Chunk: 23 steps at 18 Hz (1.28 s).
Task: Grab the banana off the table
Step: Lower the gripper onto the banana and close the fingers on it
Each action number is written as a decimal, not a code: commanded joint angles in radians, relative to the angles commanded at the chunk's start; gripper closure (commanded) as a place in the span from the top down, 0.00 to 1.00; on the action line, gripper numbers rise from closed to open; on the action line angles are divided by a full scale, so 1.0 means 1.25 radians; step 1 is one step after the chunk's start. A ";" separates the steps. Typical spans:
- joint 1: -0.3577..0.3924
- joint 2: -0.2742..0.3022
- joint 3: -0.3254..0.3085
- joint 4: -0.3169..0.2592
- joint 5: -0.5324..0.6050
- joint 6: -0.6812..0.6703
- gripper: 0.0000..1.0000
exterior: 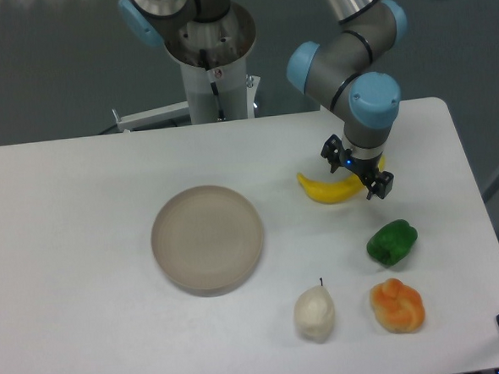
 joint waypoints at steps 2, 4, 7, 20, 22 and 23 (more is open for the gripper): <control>0.000 -0.001 0.000 0.000 0.000 0.002 1.00; 0.002 -0.001 -0.002 0.000 0.000 0.018 1.00; 0.005 -0.001 -0.004 0.000 0.000 0.044 1.00; 0.011 -0.018 -0.012 0.028 -0.001 0.088 0.50; 0.011 -0.018 -0.011 0.028 -0.001 0.086 0.43; 0.010 -0.017 -0.012 0.028 -0.001 0.083 0.40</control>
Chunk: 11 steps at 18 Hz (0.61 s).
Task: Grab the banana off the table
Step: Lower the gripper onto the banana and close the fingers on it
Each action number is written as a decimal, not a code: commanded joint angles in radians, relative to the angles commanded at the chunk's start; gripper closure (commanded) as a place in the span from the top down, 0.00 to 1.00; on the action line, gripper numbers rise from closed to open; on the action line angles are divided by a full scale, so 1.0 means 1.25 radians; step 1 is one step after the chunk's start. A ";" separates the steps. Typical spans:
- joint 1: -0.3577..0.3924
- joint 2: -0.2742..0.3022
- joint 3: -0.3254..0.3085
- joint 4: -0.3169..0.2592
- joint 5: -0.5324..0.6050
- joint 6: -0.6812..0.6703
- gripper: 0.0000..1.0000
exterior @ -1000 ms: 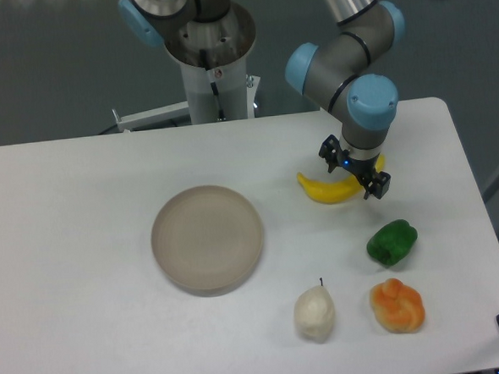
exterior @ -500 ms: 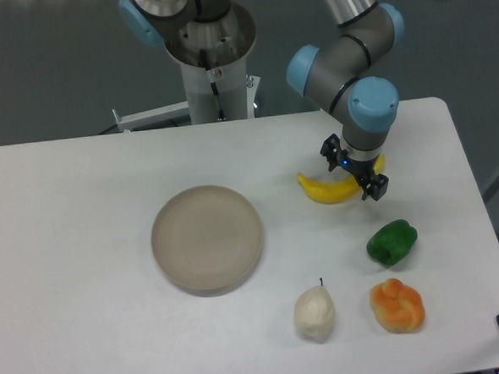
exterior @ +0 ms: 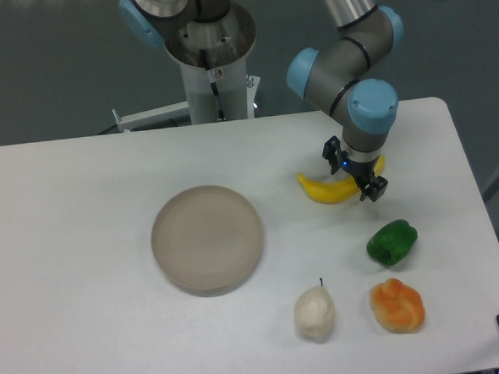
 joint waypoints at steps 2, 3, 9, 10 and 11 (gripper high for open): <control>0.000 0.001 0.002 0.000 0.000 0.000 0.38; 0.000 0.002 0.002 0.000 0.000 0.000 0.37; 0.000 0.006 0.012 -0.001 0.000 -0.002 0.32; 0.000 0.011 0.020 -0.002 -0.002 -0.002 0.32; -0.001 0.015 0.031 -0.004 -0.002 -0.004 0.32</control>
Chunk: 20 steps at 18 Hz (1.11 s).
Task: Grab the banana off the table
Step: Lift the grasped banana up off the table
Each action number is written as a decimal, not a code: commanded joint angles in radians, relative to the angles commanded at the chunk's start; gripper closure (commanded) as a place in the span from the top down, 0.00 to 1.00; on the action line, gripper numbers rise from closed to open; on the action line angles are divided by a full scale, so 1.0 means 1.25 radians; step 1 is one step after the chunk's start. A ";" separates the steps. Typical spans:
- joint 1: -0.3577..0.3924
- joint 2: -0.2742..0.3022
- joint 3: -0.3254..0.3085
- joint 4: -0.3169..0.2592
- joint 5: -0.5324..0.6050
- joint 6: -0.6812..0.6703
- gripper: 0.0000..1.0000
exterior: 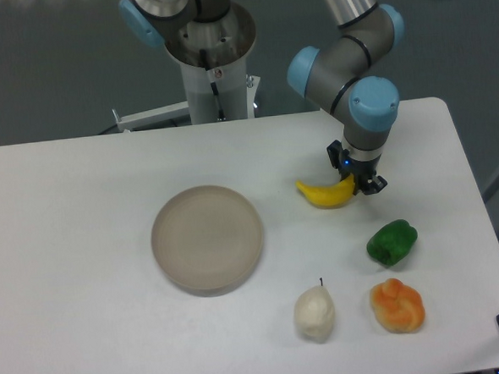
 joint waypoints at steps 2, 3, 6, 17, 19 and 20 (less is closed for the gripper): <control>-0.009 0.007 0.025 -0.006 -0.001 -0.002 0.32; -0.016 0.007 0.040 -0.007 -0.005 -0.007 0.32; -0.037 0.006 0.092 -0.009 -0.031 -0.039 0.32; -0.080 -0.027 0.245 -0.011 -0.055 -0.135 0.32; -0.081 -0.031 0.258 -0.011 -0.055 -0.135 0.32; -0.081 -0.033 0.263 -0.012 -0.055 -0.135 0.32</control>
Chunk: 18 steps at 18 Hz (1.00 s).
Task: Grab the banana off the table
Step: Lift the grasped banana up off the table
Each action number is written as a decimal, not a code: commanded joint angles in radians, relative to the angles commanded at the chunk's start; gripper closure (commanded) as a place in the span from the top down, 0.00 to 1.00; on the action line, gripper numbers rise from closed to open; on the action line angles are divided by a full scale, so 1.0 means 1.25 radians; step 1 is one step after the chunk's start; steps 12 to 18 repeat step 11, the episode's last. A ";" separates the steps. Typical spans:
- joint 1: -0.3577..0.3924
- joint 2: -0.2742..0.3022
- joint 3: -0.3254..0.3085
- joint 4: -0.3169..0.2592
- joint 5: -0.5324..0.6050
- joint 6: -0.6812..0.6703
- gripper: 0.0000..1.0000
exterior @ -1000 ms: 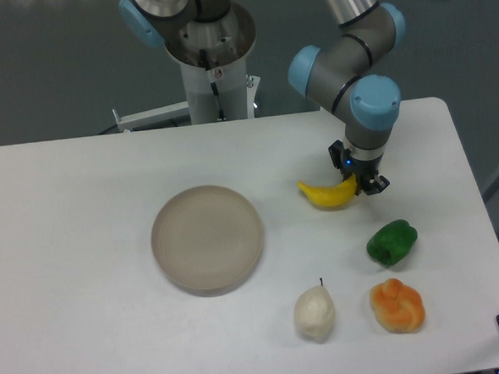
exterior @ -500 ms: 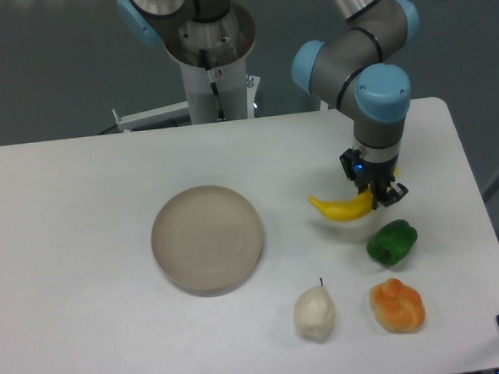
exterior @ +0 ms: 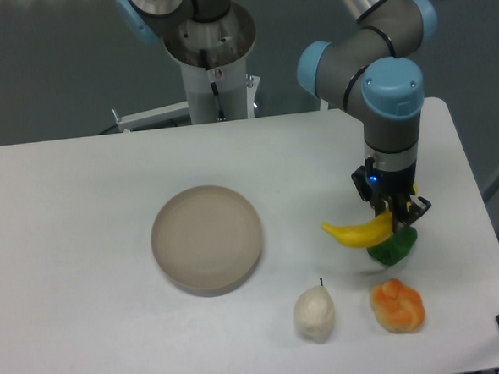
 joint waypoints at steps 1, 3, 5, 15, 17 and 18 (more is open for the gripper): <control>-0.001 -0.001 0.005 -0.005 0.001 0.000 0.32; -0.001 -0.001 0.005 -0.006 0.001 0.000 0.32; -0.002 -0.001 0.005 -0.005 0.001 0.000 0.32; -0.002 -0.006 0.005 -0.005 0.001 -0.001 0.32; -0.002 -0.006 0.005 -0.005 0.001 -0.001 0.32; -0.002 -0.006 0.005 -0.005 0.001 -0.001 0.32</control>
